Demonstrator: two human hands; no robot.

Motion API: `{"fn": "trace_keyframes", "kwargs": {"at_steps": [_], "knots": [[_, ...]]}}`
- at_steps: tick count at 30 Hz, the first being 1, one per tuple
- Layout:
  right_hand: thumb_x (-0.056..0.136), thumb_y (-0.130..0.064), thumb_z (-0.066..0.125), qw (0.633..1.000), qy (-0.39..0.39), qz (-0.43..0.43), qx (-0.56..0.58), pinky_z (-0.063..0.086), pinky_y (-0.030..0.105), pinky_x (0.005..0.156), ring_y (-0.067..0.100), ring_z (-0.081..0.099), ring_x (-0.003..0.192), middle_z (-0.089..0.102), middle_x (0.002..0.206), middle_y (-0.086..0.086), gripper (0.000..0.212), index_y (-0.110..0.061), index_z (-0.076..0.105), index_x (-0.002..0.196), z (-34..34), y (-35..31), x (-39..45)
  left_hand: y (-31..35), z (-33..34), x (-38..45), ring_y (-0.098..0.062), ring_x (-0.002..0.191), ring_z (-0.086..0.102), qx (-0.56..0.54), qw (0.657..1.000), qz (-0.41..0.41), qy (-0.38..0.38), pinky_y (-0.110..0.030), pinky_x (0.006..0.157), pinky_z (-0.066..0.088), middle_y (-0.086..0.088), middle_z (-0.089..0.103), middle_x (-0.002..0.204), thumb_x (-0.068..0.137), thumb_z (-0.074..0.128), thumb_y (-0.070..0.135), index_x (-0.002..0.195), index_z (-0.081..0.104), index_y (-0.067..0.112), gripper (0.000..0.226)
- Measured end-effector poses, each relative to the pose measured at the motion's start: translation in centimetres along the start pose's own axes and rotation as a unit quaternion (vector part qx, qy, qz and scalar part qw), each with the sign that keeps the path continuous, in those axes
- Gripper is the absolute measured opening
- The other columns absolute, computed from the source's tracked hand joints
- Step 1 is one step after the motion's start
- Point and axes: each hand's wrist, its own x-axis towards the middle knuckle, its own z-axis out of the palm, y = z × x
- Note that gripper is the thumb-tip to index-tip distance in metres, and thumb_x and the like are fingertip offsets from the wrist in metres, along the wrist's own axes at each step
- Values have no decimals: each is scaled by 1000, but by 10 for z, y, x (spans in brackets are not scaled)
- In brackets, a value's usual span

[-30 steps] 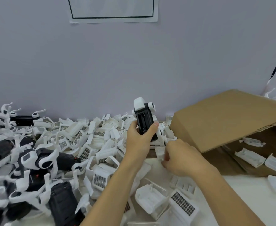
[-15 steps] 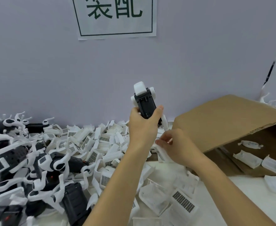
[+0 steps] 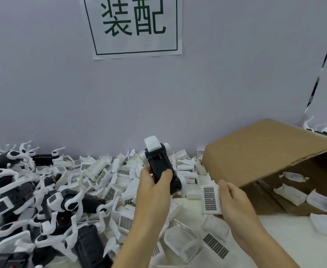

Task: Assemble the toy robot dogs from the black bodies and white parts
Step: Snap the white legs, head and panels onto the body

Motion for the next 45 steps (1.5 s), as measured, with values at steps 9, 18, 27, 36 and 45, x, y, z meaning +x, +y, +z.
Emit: {"fn": "trace_keyframes", "kwargs": {"at_steps": [9, 18, 27, 36, 45], "knots": [[109, -29, 40, 985, -11, 35, 170, 43, 31, 55, 12, 58, 53, 63, 57, -1, 43, -15, 74, 87, 2, -5, -33, -30, -8, -23, -13, 95, 73, 2, 999, -1, -51, -35, 90, 55, 11, 77, 96, 95, 66, 20, 110, 61, 34, 20], [73, -36, 76, 979, -127, -79, 137, 58, 41, 75, 30, 72, 89, 76, 92, 11, 37, -20, 73, 107, 9, 0, -40, -48, 3, -26, -8, 92, 73, 71, 992, 49, -96, -22, 68, 59, 12, 77, 98, 88, 77, 18, 103, 62, 45, 34], [89, -26, 73, 990, -52, -132, -7, 48, 4, 72, -8, 68, 92, 72, 108, -21, 57, -41, 45, 137, 6, 15, -38, -56, -1, -20, -12, 86, 75, 58, 994, 35, -90, -27, 67, 61, 8, 77, 94, 92, 71, 12, 104, 61, 44, 35], [90, -57, 59, 950, 18, -287, -120, 39, 8, 86, 2, 53, 102, 47, 107, -27, 42, -51, 48, 130, 6, 10, -43, -54, 1, -17, -8, 89, 73, 60, 992, 53, -95, -24, 68, 60, 2, 75, 100, 91, 72, 12, 109, 59, 41, 37], [85, -5, 65, 844, 47, -488, -219, 35, 10, 103, 12, 50, 120, 56, 131, -10, 52, -21, 58, 135, 10, 15, -43, -55, -3, -21, -19, 93, 74, 30, 990, 85, -113, -41, 80, 62, 1, 77, 99, 84, 69, 29, 108, 68, 47, 30]]}}
